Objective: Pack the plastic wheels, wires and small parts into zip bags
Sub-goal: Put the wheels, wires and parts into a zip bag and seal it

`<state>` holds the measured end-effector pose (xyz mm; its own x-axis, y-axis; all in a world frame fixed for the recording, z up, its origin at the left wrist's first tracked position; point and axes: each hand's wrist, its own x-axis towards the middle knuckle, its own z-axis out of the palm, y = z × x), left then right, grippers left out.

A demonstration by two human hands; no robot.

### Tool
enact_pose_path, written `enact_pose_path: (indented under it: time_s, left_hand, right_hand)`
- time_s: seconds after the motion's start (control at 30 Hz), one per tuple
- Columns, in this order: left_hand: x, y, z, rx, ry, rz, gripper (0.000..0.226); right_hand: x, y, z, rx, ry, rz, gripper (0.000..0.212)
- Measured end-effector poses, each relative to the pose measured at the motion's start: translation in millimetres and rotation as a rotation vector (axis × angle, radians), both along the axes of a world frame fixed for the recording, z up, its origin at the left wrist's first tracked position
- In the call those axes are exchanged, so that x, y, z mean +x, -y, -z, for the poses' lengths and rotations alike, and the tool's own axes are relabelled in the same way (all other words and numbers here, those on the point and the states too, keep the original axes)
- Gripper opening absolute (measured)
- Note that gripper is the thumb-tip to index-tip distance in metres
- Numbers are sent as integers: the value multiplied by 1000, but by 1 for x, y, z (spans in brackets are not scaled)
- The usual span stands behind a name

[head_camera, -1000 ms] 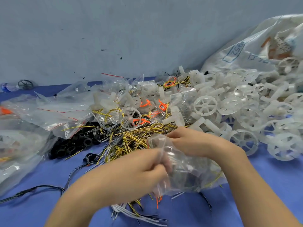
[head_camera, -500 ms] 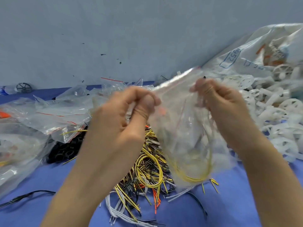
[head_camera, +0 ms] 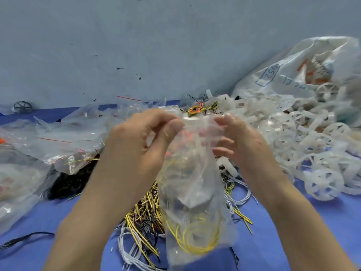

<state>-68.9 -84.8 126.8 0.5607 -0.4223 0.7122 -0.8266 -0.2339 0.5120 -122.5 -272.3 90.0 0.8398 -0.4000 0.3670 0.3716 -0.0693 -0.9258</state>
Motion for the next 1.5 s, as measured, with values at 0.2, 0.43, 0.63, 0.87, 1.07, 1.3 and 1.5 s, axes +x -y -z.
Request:
enact_pose_path:
  time_s: [0.2, 0.43, 0.63, 0.87, 1.07, 1.3, 1.5]
  left_hand:
    - [13, -6, 16, -46, -78, -33, 15]
    - [13, -18, 16, -47, -88, 32, 16]
    - [21, -35, 14, -18, -7, -66, 18]
    - [21, -28, 18, 1, 13, -107, 14]
    - [23, -29, 20, 8, 46, -146, 13]
    - [22, -25, 20, 11, 19, -214, 15]
    - [17, -6, 11, 136, 5, -248, 17]
  right_hand:
    - [3, -3, 21, 89, -85, 7, 26]
    - [6, -8, 18, 186, -27, -55, 22]
    - [3, -4, 6, 237, 98, -25, 14]
    - [4, -3, 5, 263, -94, -68, 20]
    - [6, -4, 8, 228, -16, 45, 20]
    - [9, -6, 12, 57, 86, 193, 13]
    - [14, -11, 17, -109, 71, 220, 10]
